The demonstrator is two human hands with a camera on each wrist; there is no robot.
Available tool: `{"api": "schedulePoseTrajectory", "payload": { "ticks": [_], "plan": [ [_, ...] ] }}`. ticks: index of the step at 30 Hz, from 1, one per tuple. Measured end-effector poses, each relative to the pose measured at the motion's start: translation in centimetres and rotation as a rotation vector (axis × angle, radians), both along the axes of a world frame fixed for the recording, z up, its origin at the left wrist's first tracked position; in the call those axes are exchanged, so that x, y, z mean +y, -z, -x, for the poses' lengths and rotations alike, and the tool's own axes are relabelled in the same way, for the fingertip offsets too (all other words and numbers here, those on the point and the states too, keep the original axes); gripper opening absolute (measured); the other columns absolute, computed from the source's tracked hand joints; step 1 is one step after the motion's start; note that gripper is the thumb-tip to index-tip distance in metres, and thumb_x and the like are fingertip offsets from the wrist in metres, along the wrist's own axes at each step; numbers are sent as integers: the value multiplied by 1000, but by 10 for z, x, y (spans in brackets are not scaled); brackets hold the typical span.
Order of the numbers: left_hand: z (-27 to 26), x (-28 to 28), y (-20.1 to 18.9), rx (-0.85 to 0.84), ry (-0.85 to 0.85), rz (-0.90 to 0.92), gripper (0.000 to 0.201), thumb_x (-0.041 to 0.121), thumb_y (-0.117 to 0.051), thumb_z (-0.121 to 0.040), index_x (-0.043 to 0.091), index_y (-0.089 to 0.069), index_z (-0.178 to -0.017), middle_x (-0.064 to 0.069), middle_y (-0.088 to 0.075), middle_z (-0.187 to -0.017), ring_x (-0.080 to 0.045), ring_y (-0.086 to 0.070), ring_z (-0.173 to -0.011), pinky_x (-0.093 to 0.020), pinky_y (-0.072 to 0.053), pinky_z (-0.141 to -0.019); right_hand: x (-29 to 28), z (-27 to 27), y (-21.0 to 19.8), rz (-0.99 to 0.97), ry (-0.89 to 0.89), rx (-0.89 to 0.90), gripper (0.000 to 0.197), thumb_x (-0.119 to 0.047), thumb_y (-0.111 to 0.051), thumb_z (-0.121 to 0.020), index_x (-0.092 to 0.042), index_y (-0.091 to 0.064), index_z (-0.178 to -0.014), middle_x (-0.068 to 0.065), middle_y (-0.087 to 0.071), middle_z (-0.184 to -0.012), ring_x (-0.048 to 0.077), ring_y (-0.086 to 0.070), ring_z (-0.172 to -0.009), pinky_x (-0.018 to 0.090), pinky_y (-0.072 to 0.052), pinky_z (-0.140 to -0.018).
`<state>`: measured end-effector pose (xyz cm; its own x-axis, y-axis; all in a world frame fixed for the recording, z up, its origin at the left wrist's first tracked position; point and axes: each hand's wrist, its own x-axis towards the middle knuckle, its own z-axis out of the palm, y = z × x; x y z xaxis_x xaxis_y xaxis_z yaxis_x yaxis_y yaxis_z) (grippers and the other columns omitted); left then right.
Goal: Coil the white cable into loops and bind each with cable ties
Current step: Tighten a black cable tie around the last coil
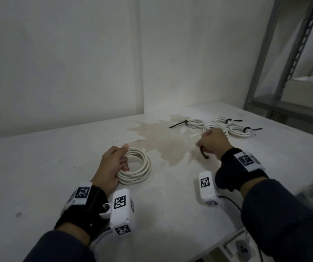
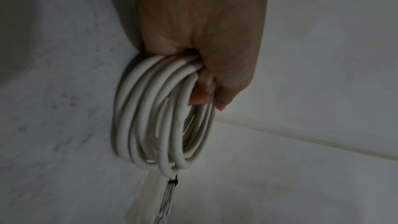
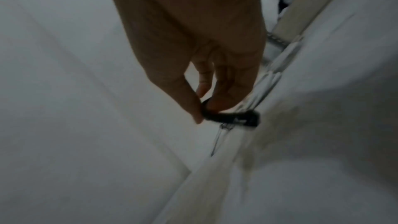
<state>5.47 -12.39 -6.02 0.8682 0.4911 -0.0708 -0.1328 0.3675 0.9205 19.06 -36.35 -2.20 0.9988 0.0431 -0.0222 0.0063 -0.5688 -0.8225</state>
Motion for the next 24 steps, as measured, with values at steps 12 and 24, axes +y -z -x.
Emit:
{"api": "schedulePoseTrajectory", "payload": {
  "ticks": [12,24],
  "plan": [
    [29,55,-2,29,-98,-135,37,14,-57,-94,14,-39,-62,6,-34,-46,-6,-31,-36,-16,-29,-34,158,89,-9,-1041,-520,403,2,-7,-65,-88,-7,-65,-86,4,-66,-76,13,-66,-66,19,-54,-61],
    [19,64,3,44,-29,-232,35,17,-58,-94,13,-41,-64,6,-34,-43,-6,-29,-33,-16,-29,-35,176,93,17,-781,-666,34,7,-1,-71,-79,0,-65,-82,3,-70,-64,6,-63,-54,10,-43,-48]
  ]
}}
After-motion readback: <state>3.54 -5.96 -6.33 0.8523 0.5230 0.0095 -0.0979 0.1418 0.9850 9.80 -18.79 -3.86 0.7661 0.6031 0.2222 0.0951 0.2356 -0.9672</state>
